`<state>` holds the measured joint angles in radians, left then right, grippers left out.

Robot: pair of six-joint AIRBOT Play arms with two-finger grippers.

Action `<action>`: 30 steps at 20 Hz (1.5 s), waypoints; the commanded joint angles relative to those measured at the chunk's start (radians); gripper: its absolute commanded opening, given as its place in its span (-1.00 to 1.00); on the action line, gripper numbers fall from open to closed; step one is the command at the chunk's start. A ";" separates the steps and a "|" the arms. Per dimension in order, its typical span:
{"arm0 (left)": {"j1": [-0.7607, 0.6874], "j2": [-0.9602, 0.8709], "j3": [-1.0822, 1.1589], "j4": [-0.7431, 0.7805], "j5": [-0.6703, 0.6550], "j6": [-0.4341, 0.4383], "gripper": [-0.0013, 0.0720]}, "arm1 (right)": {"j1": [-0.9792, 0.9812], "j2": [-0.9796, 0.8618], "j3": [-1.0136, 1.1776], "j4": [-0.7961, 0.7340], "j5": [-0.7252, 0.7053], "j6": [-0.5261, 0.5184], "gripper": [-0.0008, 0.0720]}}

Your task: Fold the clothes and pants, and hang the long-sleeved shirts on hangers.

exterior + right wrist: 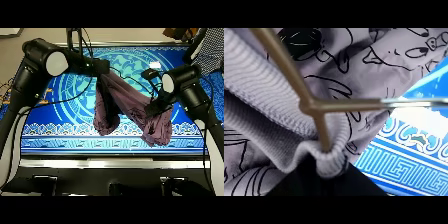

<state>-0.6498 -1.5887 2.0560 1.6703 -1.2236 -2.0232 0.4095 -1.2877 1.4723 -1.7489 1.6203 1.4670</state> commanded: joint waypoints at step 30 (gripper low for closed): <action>-0.043 0.000 -0.150 -0.276 0.092 0.001 -0.90 | 0.164 -0.023 0.042 -0.178 -0.166 0.179 -0.89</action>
<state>-0.6823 -1.5875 1.9312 1.4960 -1.1606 -2.0319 0.5724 -1.3434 1.5108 -1.9251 1.4929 1.6295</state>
